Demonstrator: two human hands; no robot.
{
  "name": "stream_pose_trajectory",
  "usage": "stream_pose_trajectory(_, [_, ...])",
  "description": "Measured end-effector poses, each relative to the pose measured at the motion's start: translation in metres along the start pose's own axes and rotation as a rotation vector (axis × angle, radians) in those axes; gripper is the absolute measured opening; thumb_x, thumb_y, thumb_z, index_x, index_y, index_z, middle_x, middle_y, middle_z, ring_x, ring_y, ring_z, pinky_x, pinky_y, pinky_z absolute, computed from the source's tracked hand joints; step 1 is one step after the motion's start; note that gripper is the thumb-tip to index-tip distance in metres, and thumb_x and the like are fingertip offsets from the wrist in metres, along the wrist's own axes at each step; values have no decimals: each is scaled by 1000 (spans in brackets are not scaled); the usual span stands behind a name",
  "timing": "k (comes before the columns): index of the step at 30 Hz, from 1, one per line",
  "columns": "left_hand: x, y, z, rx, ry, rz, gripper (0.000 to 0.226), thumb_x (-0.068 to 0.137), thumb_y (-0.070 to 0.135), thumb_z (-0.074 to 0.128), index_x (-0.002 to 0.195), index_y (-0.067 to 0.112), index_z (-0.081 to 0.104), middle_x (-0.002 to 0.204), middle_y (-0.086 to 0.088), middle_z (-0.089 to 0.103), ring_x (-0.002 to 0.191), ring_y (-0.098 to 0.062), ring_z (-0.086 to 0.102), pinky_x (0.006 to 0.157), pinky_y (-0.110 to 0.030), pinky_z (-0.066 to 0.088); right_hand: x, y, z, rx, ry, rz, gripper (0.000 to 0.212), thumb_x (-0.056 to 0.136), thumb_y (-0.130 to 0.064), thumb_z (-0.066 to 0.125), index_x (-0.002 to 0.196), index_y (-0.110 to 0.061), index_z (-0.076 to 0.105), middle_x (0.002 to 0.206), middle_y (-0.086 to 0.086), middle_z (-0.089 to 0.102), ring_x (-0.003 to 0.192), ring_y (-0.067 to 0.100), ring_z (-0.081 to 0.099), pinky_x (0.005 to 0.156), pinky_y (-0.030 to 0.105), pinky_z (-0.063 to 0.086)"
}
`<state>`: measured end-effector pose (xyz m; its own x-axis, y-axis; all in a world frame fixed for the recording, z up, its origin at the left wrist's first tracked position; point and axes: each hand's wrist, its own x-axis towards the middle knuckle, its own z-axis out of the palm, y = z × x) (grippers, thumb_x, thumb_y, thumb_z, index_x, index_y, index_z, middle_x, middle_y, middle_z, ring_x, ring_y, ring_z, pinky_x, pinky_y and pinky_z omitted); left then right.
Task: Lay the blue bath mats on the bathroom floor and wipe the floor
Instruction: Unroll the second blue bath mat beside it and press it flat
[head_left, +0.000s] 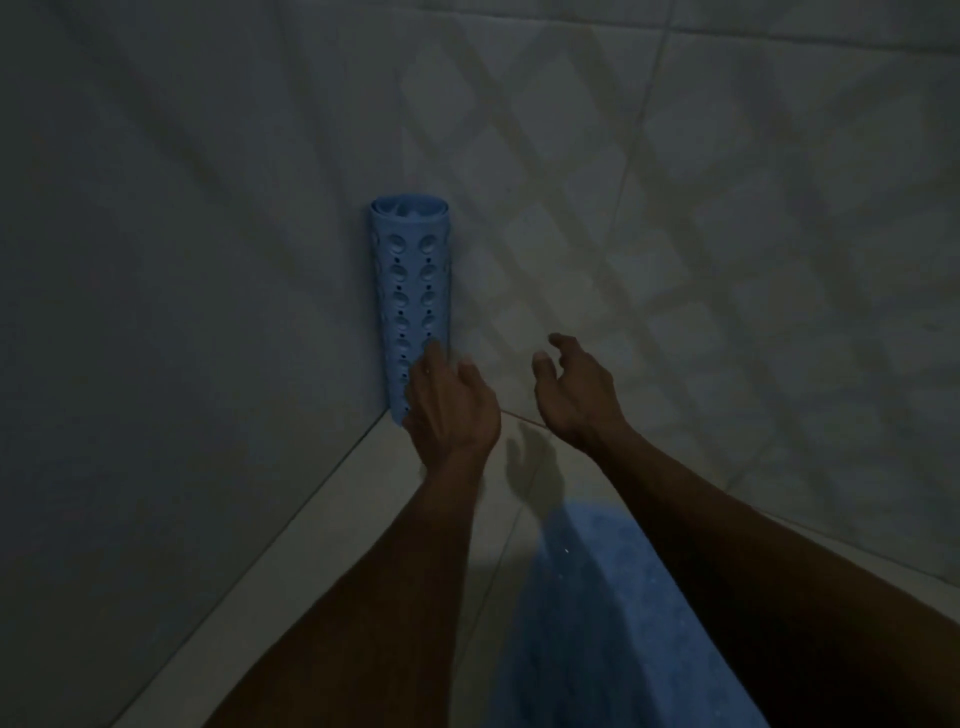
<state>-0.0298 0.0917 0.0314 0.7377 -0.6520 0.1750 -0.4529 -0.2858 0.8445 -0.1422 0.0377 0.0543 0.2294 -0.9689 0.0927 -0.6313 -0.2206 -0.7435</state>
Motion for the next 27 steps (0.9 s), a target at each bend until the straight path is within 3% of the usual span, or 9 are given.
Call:
stream_pose_trajectory(7, [55, -25, -11, -33, 122, 90, 55, 105, 41, 39, 152, 15, 30, 152, -11, 36, 137, -27, 37, 109, -40, 32, 59, -32, 45, 109, -38, -167, 57, 103, -48, 37, 152, -18, 34, 145, 16, 48, 131, 28, 48, 110, 37, 39])
stream_pose_trajectory(14, [124, -37, -4, -109, 146, 80, 62, 105, 44, 34, 157, 13, 20, 161, -8, 25, 146, -21, 27, 115, -29, 22, 113, -43, 96, 330, -85, -212, 71, 99, -62, 31, 158, -25, 16, 159, 8, 32, 142, 24, 36, 117, 42, 31])
stream_pose_trajectory(17, [145, -43, 10, -161, 103, 117, 61, 105, 46, 33, 155, 12, 26, 157, -10, 34, 143, -24, 35, 118, -37, 29, 129, -39, 118, 427, -100, -262, 68, 101, -61, 32, 157, -26, 15, 160, 1, 31, 141, 13, 34, 117, 34, 28])
stream_pose_trajectory(19, [156, -52, 20, -225, 79, 130, 57, 105, 48, 32, 149, 12, 35, 149, -9, 46, 135, -23, 46, 112, -45, 39, 138, -36, 132, 498, -87, -279, 70, 98, -67, 32, 156, -29, 22, 157, -3, 36, 139, 11, 38, 117, 38, 32])
stream_pose_trajectory(23, [170, -60, 29, -278, -16, 217, 50, 106, 46, 30, 146, 19, 42, 143, 2, 53, 128, -12, 53, 106, -37, 47, 154, -24, 155, 519, -90, -319, 71, 99, -65, 32, 157, -26, 21, 158, -3, 34, 143, 13, 36, 116, 44, 34])
stream_pose_trajectory(27, [175, -62, 31, -391, -31, 284, 45, 106, 37, 37, 140, 12, 51, 136, -1, 61, 123, -12, 60, 100, -40, 52, 155, -19, 155, 586, -146, -269, 65, 97, -64, 37, 152, -33, 21, 152, -4, 41, 134, 13, 46, 111, 43, 42])
